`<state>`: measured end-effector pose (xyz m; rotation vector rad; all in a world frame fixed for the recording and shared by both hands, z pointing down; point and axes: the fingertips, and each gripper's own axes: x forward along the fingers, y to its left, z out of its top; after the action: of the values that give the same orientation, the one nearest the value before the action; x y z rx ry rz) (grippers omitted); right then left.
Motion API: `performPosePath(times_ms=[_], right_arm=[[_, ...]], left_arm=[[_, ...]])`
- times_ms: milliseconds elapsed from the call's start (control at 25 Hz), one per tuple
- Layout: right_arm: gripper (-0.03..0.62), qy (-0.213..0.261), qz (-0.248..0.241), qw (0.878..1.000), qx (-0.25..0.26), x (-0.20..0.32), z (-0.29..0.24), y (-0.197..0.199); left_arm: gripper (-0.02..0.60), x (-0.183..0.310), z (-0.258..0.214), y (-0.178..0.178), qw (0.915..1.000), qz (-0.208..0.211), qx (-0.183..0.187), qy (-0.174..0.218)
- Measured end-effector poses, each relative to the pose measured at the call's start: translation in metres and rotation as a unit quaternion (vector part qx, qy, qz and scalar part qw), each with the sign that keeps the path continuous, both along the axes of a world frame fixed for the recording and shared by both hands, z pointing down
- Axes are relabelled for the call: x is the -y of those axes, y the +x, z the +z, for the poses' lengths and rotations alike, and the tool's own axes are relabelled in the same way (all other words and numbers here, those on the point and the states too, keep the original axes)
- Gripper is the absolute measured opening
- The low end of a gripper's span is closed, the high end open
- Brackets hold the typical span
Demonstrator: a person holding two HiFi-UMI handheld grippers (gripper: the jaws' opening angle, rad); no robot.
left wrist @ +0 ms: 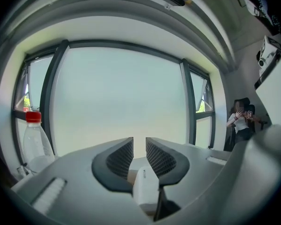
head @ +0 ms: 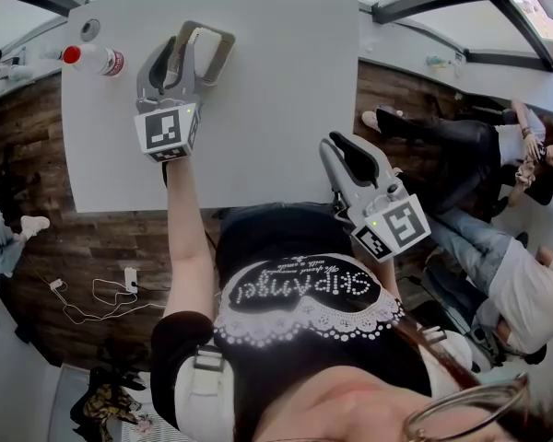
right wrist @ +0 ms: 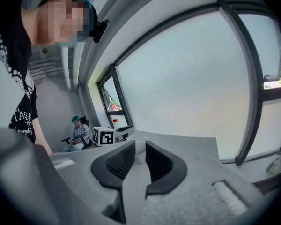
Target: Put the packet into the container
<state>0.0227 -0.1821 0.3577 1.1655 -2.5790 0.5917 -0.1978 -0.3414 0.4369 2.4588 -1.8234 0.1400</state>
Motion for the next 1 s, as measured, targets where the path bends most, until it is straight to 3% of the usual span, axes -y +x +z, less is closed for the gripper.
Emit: performPosePath(times_ms=[640,1000], right_arm=[[0.069,0.020,-0.030,0.999,0.010,-0.017,-0.014,-0.009],[0.069,0.043,-0.010,0.999,-0.003,-0.018,-0.024,0.019]], left_arm=[[0.020,-0.039,-0.071,-0.010,0.9982,-0.038,0.007,0.046],[0.000,-0.063,-0.087,-0.006,0.9967,-0.043,0.029,0.062]])
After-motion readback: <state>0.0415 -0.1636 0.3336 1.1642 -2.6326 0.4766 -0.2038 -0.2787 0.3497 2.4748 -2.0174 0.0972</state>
